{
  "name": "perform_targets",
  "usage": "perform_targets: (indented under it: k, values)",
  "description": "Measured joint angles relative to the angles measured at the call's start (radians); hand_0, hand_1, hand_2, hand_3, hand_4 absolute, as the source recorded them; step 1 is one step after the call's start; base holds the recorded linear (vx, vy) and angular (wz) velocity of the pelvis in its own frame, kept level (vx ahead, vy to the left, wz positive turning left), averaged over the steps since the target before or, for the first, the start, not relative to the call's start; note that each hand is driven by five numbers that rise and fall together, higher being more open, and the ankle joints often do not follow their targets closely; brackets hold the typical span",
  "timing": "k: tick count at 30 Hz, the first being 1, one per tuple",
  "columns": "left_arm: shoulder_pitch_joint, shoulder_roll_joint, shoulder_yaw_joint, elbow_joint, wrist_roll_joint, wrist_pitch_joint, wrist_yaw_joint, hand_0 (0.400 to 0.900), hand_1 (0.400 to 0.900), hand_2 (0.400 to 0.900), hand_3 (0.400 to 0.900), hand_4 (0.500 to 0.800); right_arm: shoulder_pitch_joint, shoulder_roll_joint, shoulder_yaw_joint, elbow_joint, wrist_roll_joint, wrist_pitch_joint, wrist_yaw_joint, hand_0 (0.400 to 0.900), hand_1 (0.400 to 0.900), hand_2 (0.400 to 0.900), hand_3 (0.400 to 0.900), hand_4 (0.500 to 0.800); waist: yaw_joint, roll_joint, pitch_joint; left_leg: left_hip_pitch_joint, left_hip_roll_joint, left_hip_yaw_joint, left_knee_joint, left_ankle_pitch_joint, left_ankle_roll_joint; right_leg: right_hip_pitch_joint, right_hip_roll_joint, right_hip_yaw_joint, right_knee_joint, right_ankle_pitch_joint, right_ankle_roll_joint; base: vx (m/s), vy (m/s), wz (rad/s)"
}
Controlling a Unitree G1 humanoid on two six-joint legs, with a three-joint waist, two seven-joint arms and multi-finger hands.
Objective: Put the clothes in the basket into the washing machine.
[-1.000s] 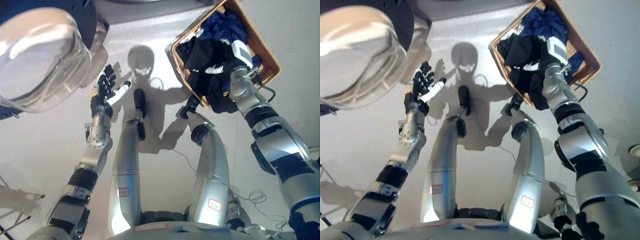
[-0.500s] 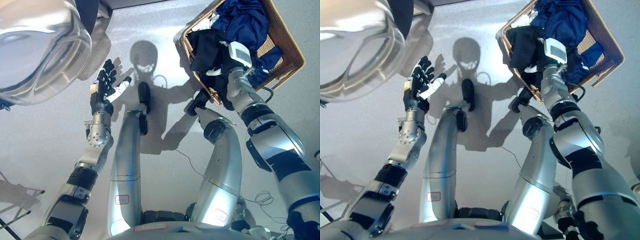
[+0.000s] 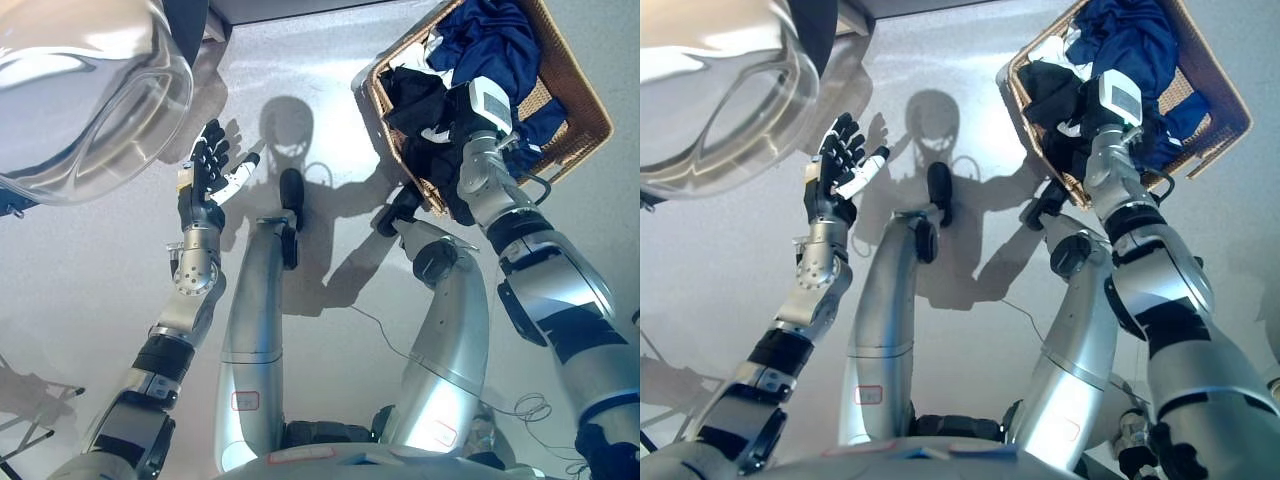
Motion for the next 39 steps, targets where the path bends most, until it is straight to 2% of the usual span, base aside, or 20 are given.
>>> perform_targets:
  k: [3, 7, 10, 13, 17, 22, 26, 30, 34, 37, 39]
  values:
    - [0.024, 0.002, 0.033, -0.027, 0.001, 0.001, 0.012, 0.9, 0.9, 0.9, 0.9, 0.8, 0.146, -0.034, -0.1, -0.288, 0.106, -0.006, -0.005, 0.4, 0.4, 0.4, 0.4, 0.5, -0.029, -0.001, 0.0, -0.003, 0.003, 0.005, 0.018, -0.013, 0.008, 0.0, 0.007, 0.004, -0.002, 0.002, 0.003, 0.03, -0.01, -0.13]
    - [0.054, 0.004, 0.079, -0.042, 0.001, 0.001, 0.032, 0.9, 0.9, 0.9, 0.9, 0.8, 0.328, -0.036, -0.249, -0.567, 0.224, -0.067, -0.017, 0.4, 0.4, 0.4, 0.4, 0.5, -0.067, -0.002, 0.0, 0.001, 0.017, 0.011, 0.039, -0.038, 0.015, 0.01, 0.026, 0.012, -0.011, 0.008, 0.013, 0.03, -0.014, -0.04]
    - [0.064, 0.004, 0.083, -0.043, 0.0, 0.002, 0.036, 0.9, 0.9, 0.9, 0.9, 0.8, 0.419, -0.023, -0.344, -0.654, 0.341, -0.104, -0.037, 0.4, 0.4, 0.4, 0.4, 0.5, -0.088, -0.003, 0.0, 0.012, 0.018, 0.006, 0.041, -0.042, 0.014, 0.031, 0.031, 0.006, -0.02, 0.007, 0.016, 0.01, -0.008, -0.03]
    - [0.078, 0.001, 0.085, -0.043, -0.001, 0.002, 0.036, 0.9, 0.9, 0.9, 0.9, 0.8, 0.454, 0.013, -0.412, -0.672, 0.451, -0.143, -0.049, 0.4, 0.4, 0.4, 0.4, 0.5, -0.111, -0.005, -0.001, 0.03, 0.018, 0.003, 0.024, -0.045, 0.017, 0.05, 0.035, 0.002, -0.045, 0.014, 0.028, 0.01, -0.002, -0.01]
    - [0.087, -0.016, 0.099, -0.043, -0.031, 0.006, 0.034, 0.9, 0.9, 0.9, 0.9, 0.8, 0.451, 0.114, -0.434, -0.691, 0.737, -0.203, -0.004, 0.4, 0.4, 0.4, 0.4, 0.5, -0.131, -0.006, -0.001, 0.048, 0.019, -0.004, -0.018, -0.037, 0.014, 0.077, 0.043, -0.021, -0.098, 0.024, 0.044, 0.02, -0.009, 0.03]
    - [0.086, -0.037, 0.089, -0.044, -0.093, 0.023, 0.018, 0.9, 0.9, 0.9, 0.9, 0.8, 0.346, 0.263, -0.415, -0.651, 1.134, -0.263, 0.064, 0.4, 0.4, 0.4, 0.4, 0.5, -0.119, -0.006, -0.001, 0.093, 0.018, -0.015, -0.071, -0.025, -0.003, 0.119, 0.053, -0.037, -0.124, 0.023, 0.042, 0.05, -0.025, 0.13]
    - [0.077, -0.037, 0.077, -0.038, -0.129, 0.024, 0.006, 0.9, 0.9, 0.9, 0.9, 0.8, 0.191, 0.327, -0.381, -0.619, 1.289, -0.306, 0.089, 0.4, 0.4, 0.4, 0.4, 0.5, -0.1, -0.005, -0.001, 0.131, 0.018, -0.04, -0.129, -0.004, -0.023, 0.169, 0.063, -0.071, -0.16, 0.02, 0.035, 0.05, -0.059, 0.24]
    - [0.074, -0.035, 0.046, -0.039, -0.148, 0.023, -0.018, 0.9, 0.9, 0.9, 0.9, 0.8, 0.035, 0.34, -0.368, -0.562, 1.339, -0.341, 0.106, 0.4, 0.4, 0.4, 0.4, 0.5, -0.066, -0.007, -0.003, 0.182, 0.015, -0.061, -0.198, 0.023, -0.045, 0.227, 0.065, -0.109, -0.191, 0.005, 0.024, 0.05, -0.04, 0.17]
    - [0.065, -0.028, 0.033, -0.035, -0.162, 0.023, -0.031, 0.9, 0.9, 0.9, 0.9, 0.8, -0.136, 0.342, -0.366, -0.429, 1.35, -0.355, 0.109, 0.4, 0.4, 0.4, 0.4, 0.5, -0.039, -0.007, -0.003, 0.192, 0.016, -0.073, -0.236, 0.046, -0.058, 0.238, 0.066, -0.133, -0.202, 0.002, 0.009, 0.04, -0.022, 0.13]
    - [0.054, -0.025, 0.019, -0.032, -0.178, 0.023, -0.047, 0.9, 0.9, 0.9, 0.9, 0.8, -0.239, 0.339, -0.368, -0.259, 1.359, -0.355, 0.104, 0.4, 0.4, 0.4, 0.4, 0.5, -0.008, -0.006, -0.004, 0.204, 0.015, -0.079, -0.256, 0.055, -0.063, 0.252, 0.064, -0.146, -0.206, -0.003, 0.003, 0.06, -0.032, 0.22]
    - [0.033, -0.007, -0.015, -0.033, -0.178, 0.021, -0.053, 0.9, 0.9, 0.9, 0.9, 0.8, -0.317, 0.33, -0.376, -0.131, 1.359, -0.349, 0.091, 0.4, 0.4, 0.4, 0.4, 0.5, 0.019, -0.004, -0.004, 0.21, 0.011, -0.083, -0.276, 0.068, -0.068, 0.254, 0.059, -0.151, -0.206, -0.01, 0.002, 0.06, -0.055, 0.24]
